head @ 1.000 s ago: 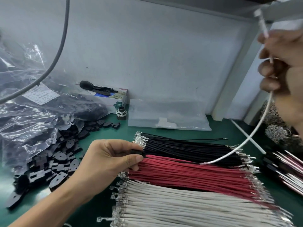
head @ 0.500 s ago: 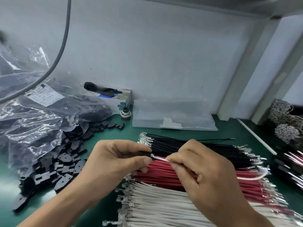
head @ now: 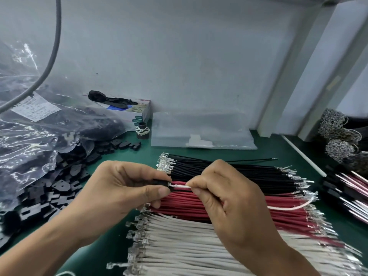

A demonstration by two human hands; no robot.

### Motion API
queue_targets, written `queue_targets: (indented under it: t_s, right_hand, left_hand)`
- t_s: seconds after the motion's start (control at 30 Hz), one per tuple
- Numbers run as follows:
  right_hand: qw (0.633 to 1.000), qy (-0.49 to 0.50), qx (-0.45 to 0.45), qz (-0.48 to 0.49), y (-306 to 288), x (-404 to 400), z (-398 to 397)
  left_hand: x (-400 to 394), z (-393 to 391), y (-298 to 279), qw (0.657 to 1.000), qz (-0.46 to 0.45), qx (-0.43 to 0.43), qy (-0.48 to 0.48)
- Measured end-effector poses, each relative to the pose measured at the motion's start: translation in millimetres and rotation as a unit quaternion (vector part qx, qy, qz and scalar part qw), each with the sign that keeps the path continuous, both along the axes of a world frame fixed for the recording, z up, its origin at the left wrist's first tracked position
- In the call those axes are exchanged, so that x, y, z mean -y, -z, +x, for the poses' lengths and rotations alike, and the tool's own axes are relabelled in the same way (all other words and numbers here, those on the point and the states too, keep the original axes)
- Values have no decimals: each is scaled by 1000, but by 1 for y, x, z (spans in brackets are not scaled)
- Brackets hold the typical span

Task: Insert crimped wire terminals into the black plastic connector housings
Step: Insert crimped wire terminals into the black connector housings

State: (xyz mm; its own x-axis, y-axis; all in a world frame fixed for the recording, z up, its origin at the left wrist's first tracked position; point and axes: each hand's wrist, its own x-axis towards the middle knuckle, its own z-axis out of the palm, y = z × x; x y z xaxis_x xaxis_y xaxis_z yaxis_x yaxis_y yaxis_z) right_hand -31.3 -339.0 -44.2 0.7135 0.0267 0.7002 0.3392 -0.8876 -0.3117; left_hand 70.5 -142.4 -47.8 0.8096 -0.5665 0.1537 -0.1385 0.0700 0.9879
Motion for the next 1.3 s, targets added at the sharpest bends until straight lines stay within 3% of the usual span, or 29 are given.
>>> queue_targets:
  t_s: [0.13,0.3,0.43,0.83,1.13,1.3]
  right_hand:
    - [999,15,27,-44,7,-4,2]
    - [993,54,56,-92,9,-4,3]
    - [998,20,51,-23,12,-4,6]
    - [999,17,9,28,10,-3,5]
    - [999,5,32,-31,16,-8,9]
    - [992,38,92,-83,4,0,8]
  left_hand:
    - [-2,1,-1,999,2,31,-12]
    - [0,-3,3,984,69,154,-58]
    - [0,-2,4,996,-5,74,-42]
    - [2,-1,7,999,-4,42,-20]
    - [1,0,9,999,-1,54,-10]
    - [1,2,1,998,-35,56,-10]
